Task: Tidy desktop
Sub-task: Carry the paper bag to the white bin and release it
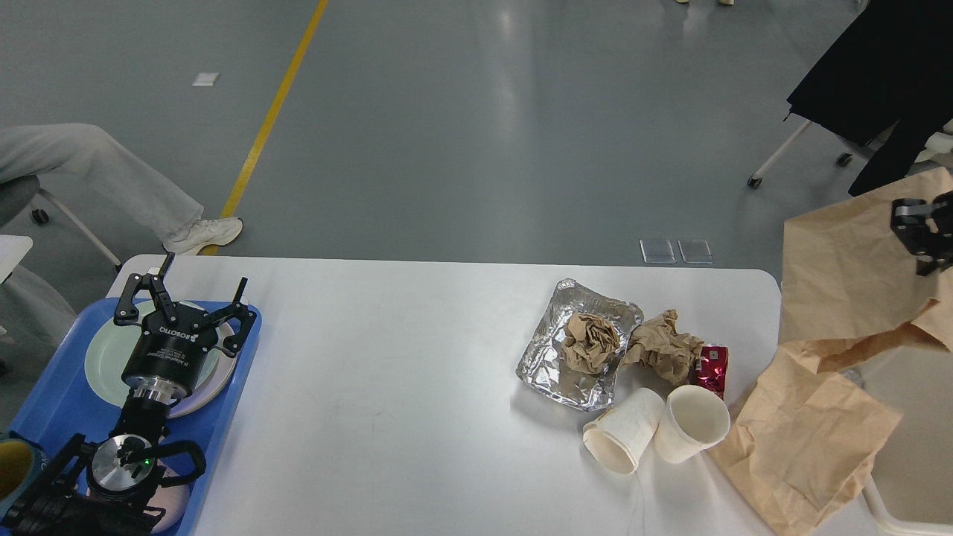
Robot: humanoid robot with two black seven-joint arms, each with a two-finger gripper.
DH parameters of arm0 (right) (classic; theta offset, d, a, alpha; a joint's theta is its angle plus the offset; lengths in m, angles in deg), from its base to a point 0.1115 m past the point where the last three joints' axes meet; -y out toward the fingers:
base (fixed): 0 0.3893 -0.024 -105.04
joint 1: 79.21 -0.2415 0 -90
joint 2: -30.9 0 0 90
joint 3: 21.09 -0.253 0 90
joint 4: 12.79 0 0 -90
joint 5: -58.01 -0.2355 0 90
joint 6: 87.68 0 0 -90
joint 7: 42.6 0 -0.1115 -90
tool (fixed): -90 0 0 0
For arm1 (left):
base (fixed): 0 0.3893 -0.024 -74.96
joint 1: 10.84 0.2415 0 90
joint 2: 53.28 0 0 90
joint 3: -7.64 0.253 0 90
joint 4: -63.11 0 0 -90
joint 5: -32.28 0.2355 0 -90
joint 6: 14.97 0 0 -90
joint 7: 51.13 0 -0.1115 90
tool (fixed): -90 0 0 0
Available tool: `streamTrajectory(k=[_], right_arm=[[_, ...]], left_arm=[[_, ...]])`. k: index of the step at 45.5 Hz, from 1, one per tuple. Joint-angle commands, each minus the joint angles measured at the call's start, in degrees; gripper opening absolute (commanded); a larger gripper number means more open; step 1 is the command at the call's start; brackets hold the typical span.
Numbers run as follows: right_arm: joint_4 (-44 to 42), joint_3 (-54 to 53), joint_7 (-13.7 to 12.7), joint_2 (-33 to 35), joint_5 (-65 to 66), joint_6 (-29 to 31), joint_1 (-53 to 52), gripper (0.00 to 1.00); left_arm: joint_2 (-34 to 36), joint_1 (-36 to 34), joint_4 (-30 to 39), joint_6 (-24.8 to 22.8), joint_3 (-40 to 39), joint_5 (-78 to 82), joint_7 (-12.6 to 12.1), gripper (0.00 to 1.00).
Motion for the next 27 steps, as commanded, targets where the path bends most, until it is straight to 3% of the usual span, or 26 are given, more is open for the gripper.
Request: streamTrajectory(k=[1,14,21,27], right_arm=[[-5.5,0.0,-0.3,8.7,6.6,-3.1,5.8,0.00],[-30.0,-11.6,-0.2,21.2,9.8,-5.1,35.2,0.00],[-39.8,-21.7,-0.3,20.7,9.8,-11.0,53.8,0.00],[-46.9,-30.0,-0.2,16.0,9.7,-15.2,67.6,0.00]], left_arm=[[0.0,0.0,0.0,0.0,0.0,0.0,0.0,0.96],[0.0,0.0,0.0,0.0,0.0,0.0,0.0,0.96],[0.0,0.0,0.1,0.0,0.0,0.0,0.0,0.96],[0.0,0.0,0.1,0.1,0.0,0.0,0.0,0.96]])
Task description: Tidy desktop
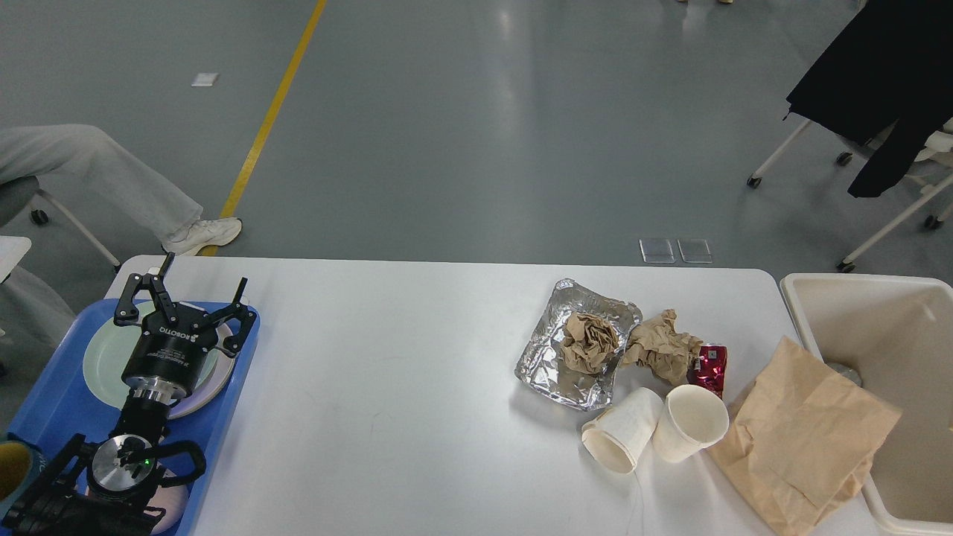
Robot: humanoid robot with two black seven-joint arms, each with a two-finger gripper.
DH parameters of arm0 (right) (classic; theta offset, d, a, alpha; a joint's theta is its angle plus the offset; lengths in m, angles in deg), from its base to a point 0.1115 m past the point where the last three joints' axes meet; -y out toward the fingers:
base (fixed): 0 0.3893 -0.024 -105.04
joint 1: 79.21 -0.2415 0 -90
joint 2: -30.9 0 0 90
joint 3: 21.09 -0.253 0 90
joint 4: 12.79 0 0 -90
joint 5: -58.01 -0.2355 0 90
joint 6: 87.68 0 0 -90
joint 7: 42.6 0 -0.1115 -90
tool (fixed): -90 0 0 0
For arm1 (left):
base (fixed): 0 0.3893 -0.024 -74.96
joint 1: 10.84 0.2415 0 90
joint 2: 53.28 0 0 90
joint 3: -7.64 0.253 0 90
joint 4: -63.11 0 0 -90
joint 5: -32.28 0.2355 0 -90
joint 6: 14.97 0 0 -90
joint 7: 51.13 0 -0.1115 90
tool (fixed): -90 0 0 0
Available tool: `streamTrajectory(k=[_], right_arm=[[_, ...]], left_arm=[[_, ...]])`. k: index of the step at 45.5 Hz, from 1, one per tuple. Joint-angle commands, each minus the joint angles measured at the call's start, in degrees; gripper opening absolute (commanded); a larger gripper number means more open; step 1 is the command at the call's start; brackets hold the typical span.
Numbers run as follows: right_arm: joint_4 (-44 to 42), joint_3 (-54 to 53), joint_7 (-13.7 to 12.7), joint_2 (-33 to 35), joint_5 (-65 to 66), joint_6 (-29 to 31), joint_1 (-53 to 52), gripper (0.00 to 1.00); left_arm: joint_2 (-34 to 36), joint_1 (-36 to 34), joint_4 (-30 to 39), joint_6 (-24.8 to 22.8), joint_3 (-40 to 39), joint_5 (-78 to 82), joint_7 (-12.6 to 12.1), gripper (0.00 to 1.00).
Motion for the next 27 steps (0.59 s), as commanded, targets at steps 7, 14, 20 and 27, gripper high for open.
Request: streamTrajectory(k=[7,14,20,27], right_arm=[[-15.4,-11.9,0.0,-8.8,-0.4,-7.0,23.2,0.00],[-24.9,-13.0,0.0,-14.9,-0.7,-9.6,34.3,0.00],[-31.1,-14.3,-0.1,-18.1,-0.7,-12.2,41.1,0.00],[-32.5,-14.6,-0.1,-20.5,-0.7,-15.1,44.8,0.00]], left_arm=[[0.0,0.0,0.1,0.1,0.0,0.0,0.0,0.96],[0.0,0.0,0.0,0.0,0.0,0.0,0.0,0.96],[0.0,0.0,0.1,0.0,0.0,0.0,0.0,0.96],[0.0,0.0,0.0,0.1,0.0,0.0,0.0,0.96]])
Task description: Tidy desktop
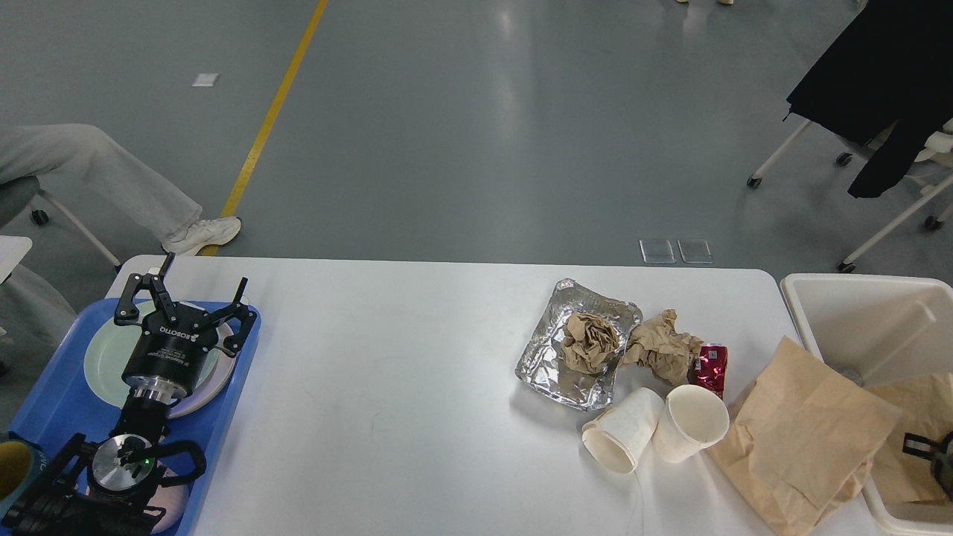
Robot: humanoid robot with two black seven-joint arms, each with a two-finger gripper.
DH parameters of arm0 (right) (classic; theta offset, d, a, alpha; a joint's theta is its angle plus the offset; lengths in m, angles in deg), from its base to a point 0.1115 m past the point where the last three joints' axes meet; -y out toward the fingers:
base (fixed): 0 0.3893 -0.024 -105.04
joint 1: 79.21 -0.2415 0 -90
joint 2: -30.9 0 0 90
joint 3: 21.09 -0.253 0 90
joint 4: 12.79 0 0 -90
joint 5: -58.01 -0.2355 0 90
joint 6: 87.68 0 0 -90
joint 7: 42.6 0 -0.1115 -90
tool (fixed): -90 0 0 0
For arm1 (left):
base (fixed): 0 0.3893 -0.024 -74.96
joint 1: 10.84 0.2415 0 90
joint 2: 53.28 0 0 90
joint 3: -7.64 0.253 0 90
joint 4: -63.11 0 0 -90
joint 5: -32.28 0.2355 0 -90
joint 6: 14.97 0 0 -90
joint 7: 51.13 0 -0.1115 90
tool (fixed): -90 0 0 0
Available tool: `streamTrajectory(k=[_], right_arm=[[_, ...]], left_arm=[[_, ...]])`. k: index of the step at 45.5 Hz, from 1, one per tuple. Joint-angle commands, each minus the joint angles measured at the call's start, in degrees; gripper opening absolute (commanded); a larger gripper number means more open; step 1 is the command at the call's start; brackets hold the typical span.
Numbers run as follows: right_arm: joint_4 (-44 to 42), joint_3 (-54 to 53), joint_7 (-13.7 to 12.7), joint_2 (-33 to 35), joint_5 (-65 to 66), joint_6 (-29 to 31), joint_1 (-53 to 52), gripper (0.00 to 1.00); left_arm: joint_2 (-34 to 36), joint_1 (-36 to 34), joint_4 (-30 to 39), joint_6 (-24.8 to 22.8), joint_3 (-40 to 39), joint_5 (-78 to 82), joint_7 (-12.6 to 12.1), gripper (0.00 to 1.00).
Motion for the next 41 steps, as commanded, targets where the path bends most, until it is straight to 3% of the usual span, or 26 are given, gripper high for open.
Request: streamTrajectory(k=[1,9,22,23,27,28,41], right_arm=[[-0.9,-0.3,-0.1,-1.7,0.0,-2.8,2.7,0.00],[-1.1,-2.0,-0.2,-3.1,0.0,-6.3,4.9,0.00],[-1.7,-2.4,-0.1,-3.8,0.0,-6.4,5.9,0.00],[-1.7,-2.4,-0.1,-3.7,0.0,-6.5,6.0,0.11],[-1.8,-2.6,0.3,-3.4,0.0,-8.3,5.9,0.92],[-1.8,-2.8,0.4,-3.3,0.0,-9.2,5.8,1.00],[-1.6,-2.9,0.3,-3.0,0.0,-10.4,5.3,1.00]], left_arm=[[0.0,0.0,0.0,0.0,0.0,0.0,0.0,0.96],[0.0,0.0,0.0,0.0,0.0,0.0,0.0,0.96],[0.0,0.0,0.0,0.0,0.0,0.0,0.0,0.96],[0.0,0.0,0.0,0.0,0.0,0.0,0.0,0.96],[0.0,0.0,0.0,0.0,0.0,0.0,0.0,0.96],[0.0,0.0,0.0,0.0,0.0,0.0,0.0,0.96],[0.0,0.0,0.0,0.0,0.0,0.0,0.0,0.96]])
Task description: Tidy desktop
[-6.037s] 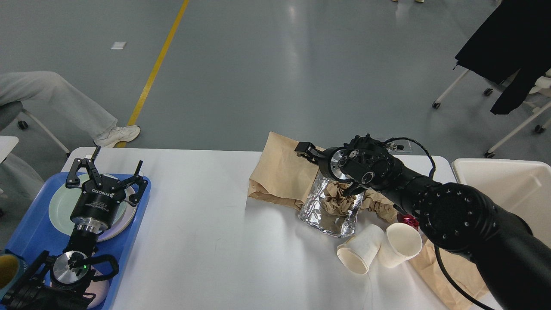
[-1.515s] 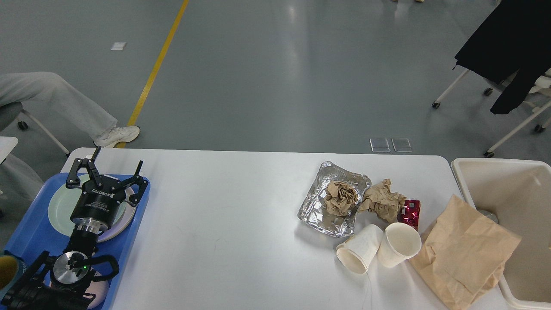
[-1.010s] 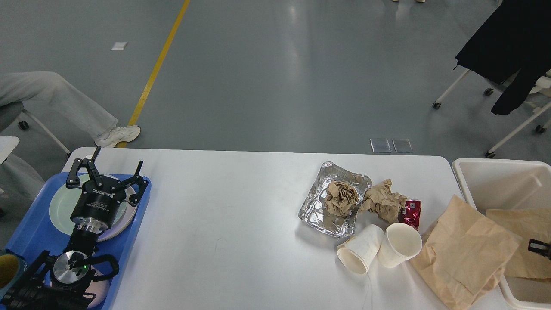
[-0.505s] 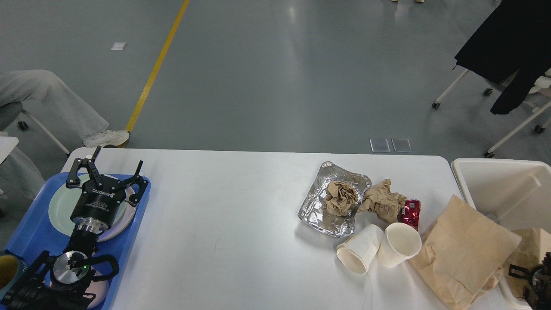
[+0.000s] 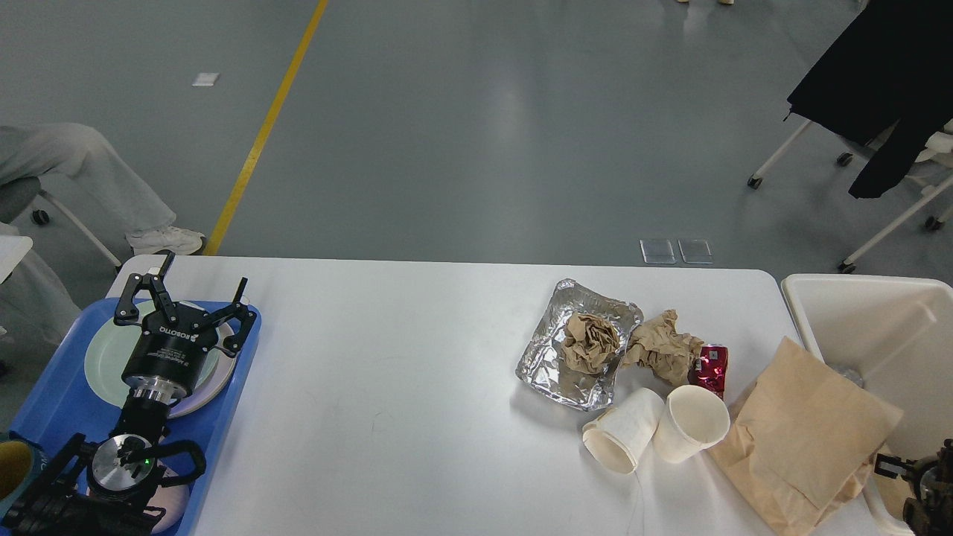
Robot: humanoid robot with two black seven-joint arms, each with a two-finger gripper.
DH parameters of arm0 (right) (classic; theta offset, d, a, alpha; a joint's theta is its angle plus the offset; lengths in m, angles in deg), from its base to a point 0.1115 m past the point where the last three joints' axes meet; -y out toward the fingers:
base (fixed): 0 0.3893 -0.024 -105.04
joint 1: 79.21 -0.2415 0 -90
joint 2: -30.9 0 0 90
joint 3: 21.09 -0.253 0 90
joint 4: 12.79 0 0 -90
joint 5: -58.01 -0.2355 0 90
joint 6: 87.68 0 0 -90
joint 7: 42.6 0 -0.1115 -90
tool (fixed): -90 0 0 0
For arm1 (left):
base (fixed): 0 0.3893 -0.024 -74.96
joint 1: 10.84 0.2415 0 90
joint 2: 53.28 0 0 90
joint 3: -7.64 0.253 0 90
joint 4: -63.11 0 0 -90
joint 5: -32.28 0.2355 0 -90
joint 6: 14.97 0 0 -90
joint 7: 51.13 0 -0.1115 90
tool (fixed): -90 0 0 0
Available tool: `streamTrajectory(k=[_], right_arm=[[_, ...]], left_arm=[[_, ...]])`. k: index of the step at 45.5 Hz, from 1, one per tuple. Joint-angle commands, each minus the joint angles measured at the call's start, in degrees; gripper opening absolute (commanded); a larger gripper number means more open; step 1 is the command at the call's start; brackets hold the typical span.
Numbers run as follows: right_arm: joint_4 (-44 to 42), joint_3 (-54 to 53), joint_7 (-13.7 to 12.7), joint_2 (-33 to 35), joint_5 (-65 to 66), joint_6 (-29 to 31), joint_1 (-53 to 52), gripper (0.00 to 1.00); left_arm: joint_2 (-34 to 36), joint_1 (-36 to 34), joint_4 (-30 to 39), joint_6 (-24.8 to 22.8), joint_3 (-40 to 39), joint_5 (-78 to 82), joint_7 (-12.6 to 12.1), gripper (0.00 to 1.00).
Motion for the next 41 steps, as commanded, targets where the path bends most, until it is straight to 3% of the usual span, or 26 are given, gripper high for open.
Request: streamTrajectory(k=[1,15,21,26,35,41], right_arm=[[0.0,0.0,0.0,0.4,0.0,-0.3,-0.4,1.00],[1.5,-0.9,-0.3,5.1,0.0,0.4,-3.9,1.00],[5.9,-1.1,-0.4,9.5,0.0,3.8,-9.2,1.00],[9.5,-1.3,-0.6,12.4,0.2,10.4,-15.5,1.00],[14.3,0.9,-2.7,16.4,1.3,29.7,-30.4,1.00],[25.5,7.3,-4.7,18.5,5.0,35.5,-45.7,1.00]], left_arm=[[0.0,0.0,0.0,0.0,0.0,0.0,0.0,0.96],[0.0,0.0,0.0,0.0,0.0,0.0,0.0,0.96],[0.0,0.0,0.0,0.0,0.0,0.0,0.0,0.96],[0.0,0.0,0.0,0.0,0.0,0.0,0.0,0.96],[0.0,0.0,0.0,0.0,-0.1,0.0,0.0,0.96],[0.0,0.0,0.0,0.0,-0.1,0.0,0.0,0.96]])
